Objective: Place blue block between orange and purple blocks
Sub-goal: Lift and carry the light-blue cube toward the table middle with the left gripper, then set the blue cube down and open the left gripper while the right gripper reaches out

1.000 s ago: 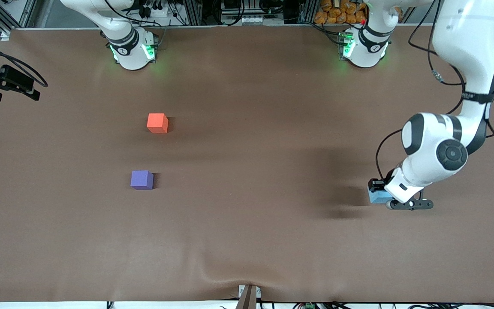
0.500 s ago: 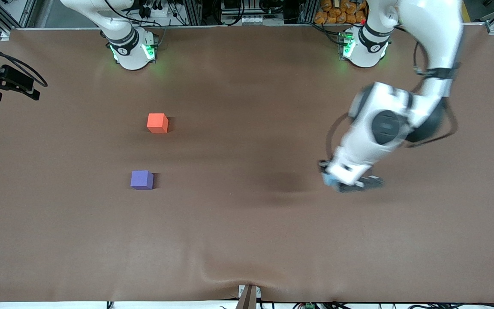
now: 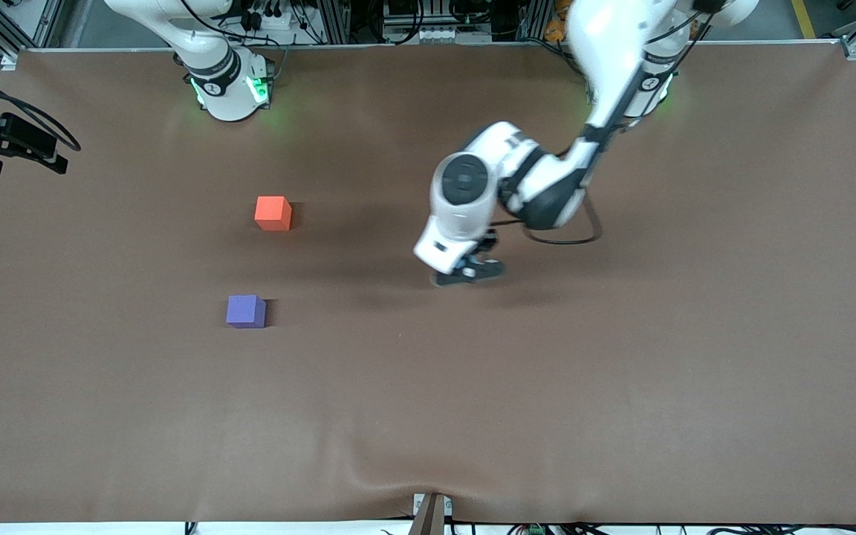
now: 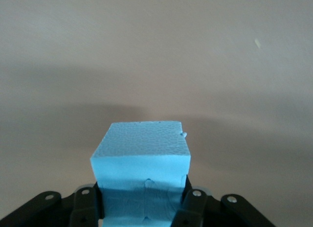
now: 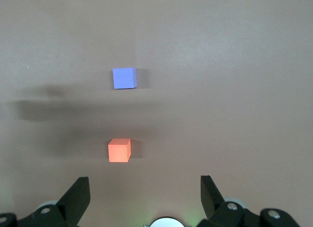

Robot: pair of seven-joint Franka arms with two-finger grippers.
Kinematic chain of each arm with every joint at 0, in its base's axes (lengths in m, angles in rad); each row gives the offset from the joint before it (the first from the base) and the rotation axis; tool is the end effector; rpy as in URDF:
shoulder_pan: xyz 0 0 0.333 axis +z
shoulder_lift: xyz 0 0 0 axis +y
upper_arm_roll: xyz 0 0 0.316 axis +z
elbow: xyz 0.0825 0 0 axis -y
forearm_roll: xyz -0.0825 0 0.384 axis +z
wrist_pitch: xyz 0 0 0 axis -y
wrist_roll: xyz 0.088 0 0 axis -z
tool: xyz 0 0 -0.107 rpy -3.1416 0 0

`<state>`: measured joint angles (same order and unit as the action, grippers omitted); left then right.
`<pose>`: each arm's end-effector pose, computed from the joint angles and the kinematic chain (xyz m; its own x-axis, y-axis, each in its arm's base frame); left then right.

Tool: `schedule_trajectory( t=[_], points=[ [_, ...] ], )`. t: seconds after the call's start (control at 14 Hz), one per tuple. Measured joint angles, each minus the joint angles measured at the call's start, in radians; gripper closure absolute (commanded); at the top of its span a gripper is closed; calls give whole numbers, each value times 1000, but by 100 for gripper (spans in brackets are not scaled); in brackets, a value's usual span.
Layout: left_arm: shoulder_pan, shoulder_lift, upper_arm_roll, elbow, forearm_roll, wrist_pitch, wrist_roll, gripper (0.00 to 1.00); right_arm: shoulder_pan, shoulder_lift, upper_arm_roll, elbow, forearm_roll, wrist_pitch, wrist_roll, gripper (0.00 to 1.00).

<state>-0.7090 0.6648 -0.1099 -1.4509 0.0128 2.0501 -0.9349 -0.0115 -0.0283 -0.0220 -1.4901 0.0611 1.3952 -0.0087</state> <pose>0.4968 -0.5100 0.2919 0.9880 0.1307 -0.0825 0.1298 -0.9914 -0.0163 0.5269 -0.0105 0.6626 0.9977 -0.0140 -0.0657 -0.0181 -0.9979 -0.0619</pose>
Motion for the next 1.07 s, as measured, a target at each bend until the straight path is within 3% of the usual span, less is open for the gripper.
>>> schedule_trajectory(
  t=[0.21, 0.36, 0.43, 0.5, 0.86, 1.07],
  points=[
    [-52, 66, 1, 33, 0, 38, 0, 71, 0, 0, 0, 0, 0, 0, 0, 0],
    [-76, 101, 2, 36, 0, 72, 2, 52, 0, 0, 0, 0, 0, 0, 0, 0],
    [-87, 119, 3, 36, 0, 96, 2, 21, 0, 0, 0, 0, 0, 0, 0, 0],
    [-97, 134, 4, 36, 0, 117, 2, 0, 0, 0, 0, 0, 0, -1, 0, 0],
    [-112, 140, 9, 68, 1, 138, 1, 0, -1, 1, 0, 0, 0, -3, 0, 0],
    [-100, 51, 18, 96, 1, 70, 1, 0, -2, 4, -1, 0, 1, -4, 0, 0]
  ],
)
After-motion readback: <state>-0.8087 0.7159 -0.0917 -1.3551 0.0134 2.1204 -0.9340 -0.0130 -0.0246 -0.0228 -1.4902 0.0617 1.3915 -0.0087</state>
